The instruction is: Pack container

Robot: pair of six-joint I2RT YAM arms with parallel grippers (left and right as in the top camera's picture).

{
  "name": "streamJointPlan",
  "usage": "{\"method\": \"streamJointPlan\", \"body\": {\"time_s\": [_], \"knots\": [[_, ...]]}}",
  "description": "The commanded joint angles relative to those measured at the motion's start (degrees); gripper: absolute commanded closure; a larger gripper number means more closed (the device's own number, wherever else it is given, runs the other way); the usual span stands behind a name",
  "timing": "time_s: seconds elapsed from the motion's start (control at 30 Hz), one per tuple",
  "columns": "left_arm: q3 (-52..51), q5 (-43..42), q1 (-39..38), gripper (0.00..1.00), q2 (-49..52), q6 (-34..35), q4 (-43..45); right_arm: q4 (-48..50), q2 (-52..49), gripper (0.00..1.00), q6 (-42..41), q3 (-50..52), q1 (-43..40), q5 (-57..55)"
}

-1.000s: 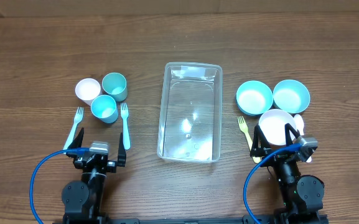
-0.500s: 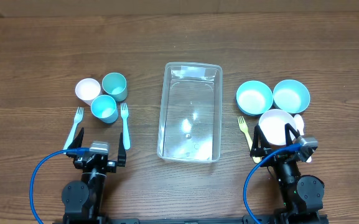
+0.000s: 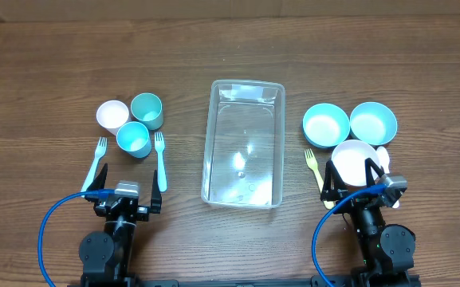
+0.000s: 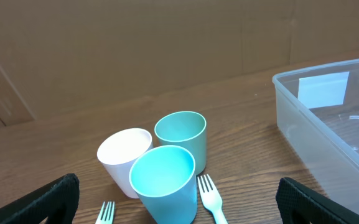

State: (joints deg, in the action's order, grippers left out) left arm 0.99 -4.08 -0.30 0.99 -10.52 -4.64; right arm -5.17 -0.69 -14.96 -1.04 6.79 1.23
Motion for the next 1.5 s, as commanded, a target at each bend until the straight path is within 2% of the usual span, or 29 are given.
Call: {"method": "streamJointPlan", "body": {"time_s": [0.0, 0.53, 0.63, 0.7, 0.8, 0.93, 1.1, 1.3, 1.47], "knots": [[-0.5, -0.4, -0.1, 0.0, -0.7, -0.6, 0.2, 0.3, 0.5, 0.0, 0.2, 0.6, -0.2, -0.3], [-0.5, -0.4, -0.1, 0.0, -0.7, -0.6, 0.2, 0.2, 0.5, 0.0, -1.2, 0.1, -0.2, -1.2], [-0.5, -0.4, -0.1, 0.0, -0.7, -0.6, 0.2, -7.4, -0.1, 0.0, -2.8, -6.6, -0.2, -3.9], [-0.5, -0.4, -0.1, 0.0, -0.7, -0.6, 0.2, -14.8, -3.3, 0.0, -2.8, -15.2, -0.2, -9.9], [-0.5, -0.4, -0.1, 0.0, -0.7, -0.6, 0.2, -25.0, -10.9, 0.0, -2.4, -28.1, -0.2, -12.8], [-0.5, -0.4, -0.1, 0.0, -0.7, -0.6, 0.2, -44.7, -27.9, 0.0, -1.5, -48.7, -0.2, -12.8], [-0.5, -0.4, -0.1, 0.0, -0.7, -0.6, 0.2, -62.9, -49.7, 0.0, -1.1, -64.6, -0.2, -12.7], [-0.5, -0.4, -0.1, 0.0, -0.7, -0.6, 0.2, -63.1, -68.7, 0.0, -1.4, -66.8, -0.2, -11.1], [-0.5, -0.4, -0.1, 0.0, -0.7, -0.6, 0.2, -63.6, -77.8, 0.0, -1.3, -66.8, -0.2, -11.0]]}}
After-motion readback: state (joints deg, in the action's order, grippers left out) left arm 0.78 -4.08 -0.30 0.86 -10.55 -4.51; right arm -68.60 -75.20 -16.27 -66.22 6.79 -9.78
